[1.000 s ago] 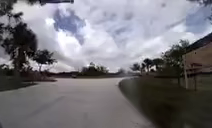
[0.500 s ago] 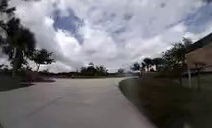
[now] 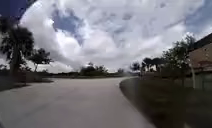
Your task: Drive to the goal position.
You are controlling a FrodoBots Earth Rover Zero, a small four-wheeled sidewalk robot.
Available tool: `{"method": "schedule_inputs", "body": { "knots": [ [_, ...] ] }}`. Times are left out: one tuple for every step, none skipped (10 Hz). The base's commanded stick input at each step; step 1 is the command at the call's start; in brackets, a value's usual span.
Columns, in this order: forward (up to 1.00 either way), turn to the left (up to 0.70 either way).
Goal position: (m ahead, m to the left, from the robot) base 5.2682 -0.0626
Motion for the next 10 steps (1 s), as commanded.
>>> {"method": "schedule_inputs", "body": {
  "knots": [
    [0.6,0.01],
    [0.6,0.01],
    [0.6,0.01],
    [0.6,0.01],
    [0.6,0.01],
    [0.6,0.01],
    [0.6,0.01],
    [0.6,0.01],
    [0.6,0.01],
    [0.6,0.01]
  ]
}}
